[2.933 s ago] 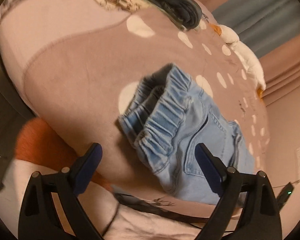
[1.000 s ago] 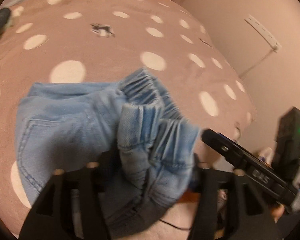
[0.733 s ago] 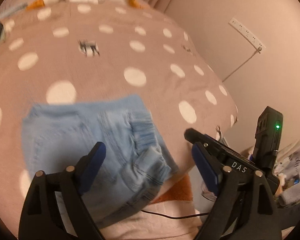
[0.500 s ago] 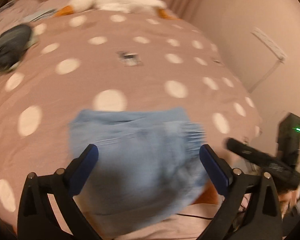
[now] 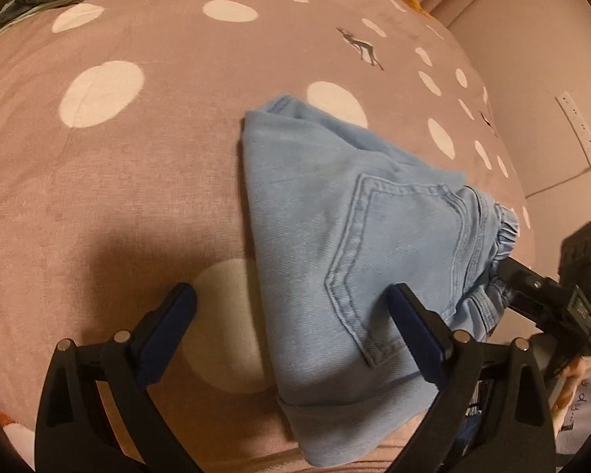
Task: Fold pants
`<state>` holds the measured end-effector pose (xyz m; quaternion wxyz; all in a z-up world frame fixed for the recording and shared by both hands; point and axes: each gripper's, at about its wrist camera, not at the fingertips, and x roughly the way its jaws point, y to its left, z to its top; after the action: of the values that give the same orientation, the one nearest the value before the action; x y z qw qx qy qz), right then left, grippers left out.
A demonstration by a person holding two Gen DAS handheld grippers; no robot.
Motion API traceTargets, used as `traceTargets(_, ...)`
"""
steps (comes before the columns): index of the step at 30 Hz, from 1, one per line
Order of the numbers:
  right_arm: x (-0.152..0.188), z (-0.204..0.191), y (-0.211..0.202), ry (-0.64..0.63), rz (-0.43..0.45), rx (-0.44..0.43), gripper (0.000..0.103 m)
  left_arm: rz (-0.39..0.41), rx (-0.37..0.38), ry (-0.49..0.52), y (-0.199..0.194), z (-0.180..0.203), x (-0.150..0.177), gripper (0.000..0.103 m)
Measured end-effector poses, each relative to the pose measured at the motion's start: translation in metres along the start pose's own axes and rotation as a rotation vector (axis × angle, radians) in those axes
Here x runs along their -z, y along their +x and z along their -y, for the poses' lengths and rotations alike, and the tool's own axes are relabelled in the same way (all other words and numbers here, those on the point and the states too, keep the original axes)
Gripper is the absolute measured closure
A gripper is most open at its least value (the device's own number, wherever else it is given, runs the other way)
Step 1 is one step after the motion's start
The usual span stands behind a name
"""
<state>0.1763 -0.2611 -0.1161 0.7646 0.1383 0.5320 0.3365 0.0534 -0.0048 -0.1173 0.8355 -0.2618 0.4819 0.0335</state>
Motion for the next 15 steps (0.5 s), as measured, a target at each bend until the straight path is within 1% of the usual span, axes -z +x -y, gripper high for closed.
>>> traceTargets(2,-0.001,0.005,0.002,0.002,-0.011,0.001,0.003,0.002,0.024,0.011,0.001,0.002,0.0,0.012)
traceTargets(3,-0.001,0.008,0.004,0.002,-0.021,0.007,0.003,0.002,0.041,0.016,0.002,0.004,0.0,0.016)
traceTargets(4,-0.001,0.01,0.007,0.003,-0.033,-0.005,0.003,-0.001,0.069,0.018,0.004,0.004,0.0,0.024)
traceTargets(5,-0.001,0.012,0.007,0.0,-0.027,-0.02,0.003,-0.007,0.097,0.015,0.006,0.004,0.0,0.028)
traceTargets(6,-0.001,0.012,0.007,-0.006,-0.018,-0.032,0.003,-0.02,0.155,0.002,0.009,0.003,-0.001,0.037)
traceTargets(7,-0.002,0.012,0.008,-0.015,-0.015,-0.045,0.002,-0.028,0.195,-0.015,0.013,0.002,0.0,0.037)
traceTargets(8,-0.003,0.012,0.009,-0.021,-0.011,-0.057,0.002,-0.027,0.211,-0.029,0.016,0.001,-0.002,0.038)
traceTargets(10,-0.004,0.013,0.01,-0.023,-0.009,-0.077,0.004,-0.027,0.236,-0.042,0.017,0.001,-0.004,0.045)
traceTargets(11,-0.004,0.011,0.009,-0.029,-0.007,-0.076,0.007,-0.033,0.25,-0.046,0.018,0.0,-0.004,0.049)
traceTargets(13,-0.002,0.011,0.007,-0.021,-0.011,-0.101,0.028,-0.037,0.251,-0.046,0.017,0.003,-0.005,0.056)
traceTargets(14,0.0,0.01,0.006,-0.007,-0.013,-0.117,0.034,-0.032,0.244,-0.032,0.014,0.006,-0.003,0.057)
traceTargets(15,0.001,0.009,0.006,-0.003,-0.011,-0.124,0.046,-0.018,0.235,-0.013,0.011,0.01,-0.002,0.06)
